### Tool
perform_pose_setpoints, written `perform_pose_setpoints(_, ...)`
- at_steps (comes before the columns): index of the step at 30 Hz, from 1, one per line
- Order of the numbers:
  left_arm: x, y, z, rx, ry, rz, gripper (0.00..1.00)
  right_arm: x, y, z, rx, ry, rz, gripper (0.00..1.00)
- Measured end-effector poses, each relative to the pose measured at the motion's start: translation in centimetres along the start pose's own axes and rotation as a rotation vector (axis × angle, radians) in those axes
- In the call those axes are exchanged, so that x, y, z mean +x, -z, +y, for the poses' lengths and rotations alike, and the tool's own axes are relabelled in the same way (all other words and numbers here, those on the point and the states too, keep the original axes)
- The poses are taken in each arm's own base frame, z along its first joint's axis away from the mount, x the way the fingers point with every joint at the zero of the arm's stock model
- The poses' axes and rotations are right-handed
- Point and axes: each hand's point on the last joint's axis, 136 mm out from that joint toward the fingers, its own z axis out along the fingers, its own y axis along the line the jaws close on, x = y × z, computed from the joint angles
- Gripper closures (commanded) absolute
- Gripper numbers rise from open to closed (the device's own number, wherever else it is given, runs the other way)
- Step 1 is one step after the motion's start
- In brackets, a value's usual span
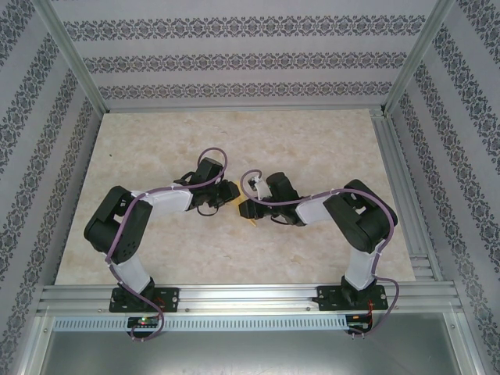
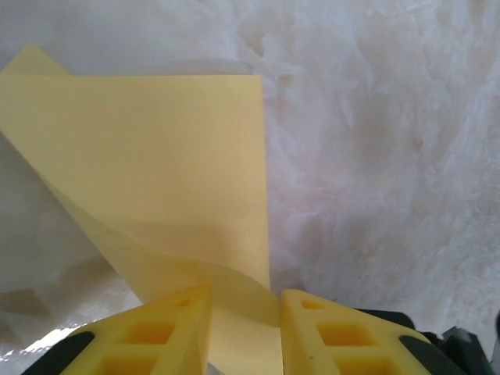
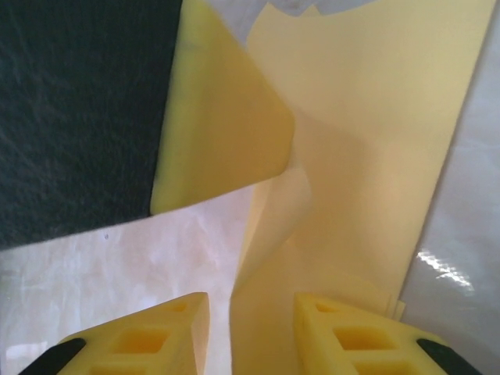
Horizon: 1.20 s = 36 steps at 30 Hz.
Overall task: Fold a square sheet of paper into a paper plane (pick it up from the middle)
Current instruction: Fold the wing for the fifth time at the center of the table.
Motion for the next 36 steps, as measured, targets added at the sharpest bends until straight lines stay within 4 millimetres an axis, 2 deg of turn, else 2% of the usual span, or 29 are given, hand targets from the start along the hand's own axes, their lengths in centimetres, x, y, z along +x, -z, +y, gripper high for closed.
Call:
perform_pose_setpoints(3, -0.1, 0.0, -0.1, 0.001, 0.001, -0.001, 0.71, 0.0, -0.1, 0.0, 0.008, 0.014, -0.002, 0.63)
perform_pose_setpoints(15, -0.1, 0.0, -0.1, 0.001, 0.003, -0.001, 0.71, -0.2, -0.3, -0.5, 0.031, 0.012, -0.017, 0.84)
perform_pose_setpoints(19, -0.1, 0.0, -0.1, 0.002, 0.002, -0.001, 0.68, -0.2, -0.5, -0.9, 0.025, -0.021, -0.024, 0.91)
perform_pose_setpoints(26, -0.3, 0.7, -0.8, 0.028, -0.017, -0.020, 0.61, -0.3, -0.1, -1.9, -0.031, -0.150, -0.072, 0.93)
perform_pose_setpoints(36, 0.1, 0.8, -1.6, 0.086, -0.058, -0.006, 0.66, -0.5, -0.1, -1.8, -0.085, -0.258, -0.098, 0.93)
